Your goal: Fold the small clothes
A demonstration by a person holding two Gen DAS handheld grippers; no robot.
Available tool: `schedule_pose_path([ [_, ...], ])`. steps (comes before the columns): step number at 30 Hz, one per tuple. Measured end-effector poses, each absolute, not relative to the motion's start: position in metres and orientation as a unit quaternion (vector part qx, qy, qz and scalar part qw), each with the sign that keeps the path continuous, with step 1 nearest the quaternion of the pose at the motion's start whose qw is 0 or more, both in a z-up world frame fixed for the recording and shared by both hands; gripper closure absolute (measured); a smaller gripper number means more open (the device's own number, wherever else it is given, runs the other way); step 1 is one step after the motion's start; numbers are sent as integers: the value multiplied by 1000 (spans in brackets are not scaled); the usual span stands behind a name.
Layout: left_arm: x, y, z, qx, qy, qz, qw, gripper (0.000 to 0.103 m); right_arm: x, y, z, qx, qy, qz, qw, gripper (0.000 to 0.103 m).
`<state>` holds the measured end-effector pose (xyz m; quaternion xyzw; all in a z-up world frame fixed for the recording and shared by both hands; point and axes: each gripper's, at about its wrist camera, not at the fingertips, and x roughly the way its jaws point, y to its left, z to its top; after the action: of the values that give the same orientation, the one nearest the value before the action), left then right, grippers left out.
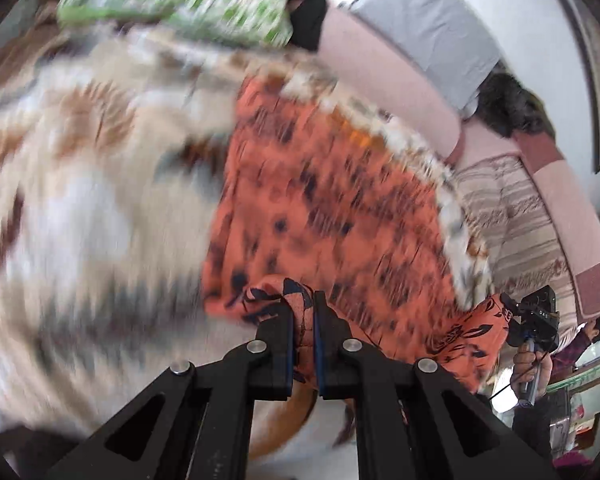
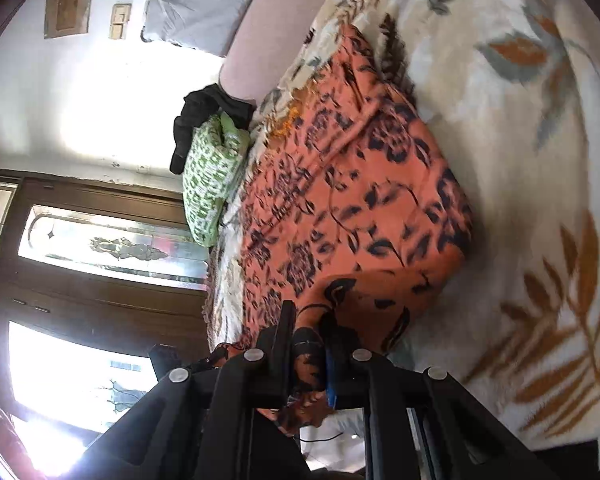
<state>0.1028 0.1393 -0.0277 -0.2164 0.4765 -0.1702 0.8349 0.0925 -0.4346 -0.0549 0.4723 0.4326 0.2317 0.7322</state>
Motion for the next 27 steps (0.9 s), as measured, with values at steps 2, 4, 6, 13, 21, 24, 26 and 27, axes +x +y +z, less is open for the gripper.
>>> schedule_pose_path([
  [2, 144, 138, -2, -208, 445, -166, 855, 95, 125, -449, -32, 474, 398, 230, 751, 91],
  [4, 190, 138, 13, -202, 418, -151, 873, 95, 164, -463, -12, 479, 365, 224, 767, 91],
  [6, 238, 138, 10, -203, 401, -128, 884, 93, 206, -474, -2, 487, 340, 211, 777, 91],
  [13, 342, 136, -89, -131, 481, 1, 867, 60, 303, -472, -79, 443, 426, 85, 784, 0],
  [21, 256, 142, -88, -119, 463, -57, 876, 24, 257, -449, -86, 333, 470, 105, 811, 1],
  [24, 259, 105, -133, -74, 547, -89, 829, 24, 264, -424, -105, 261, 526, 111, 801, 31],
  [26, 258, 89, -132, -33, 520, -68, 851, 36, 274, -402, -117, 218, 566, 91, 790, 54],
  [27, 261, 85, -127, -40, 523, -92, 846, 82, 276, -394, -111, 206, 571, 92, 789, 62],
])
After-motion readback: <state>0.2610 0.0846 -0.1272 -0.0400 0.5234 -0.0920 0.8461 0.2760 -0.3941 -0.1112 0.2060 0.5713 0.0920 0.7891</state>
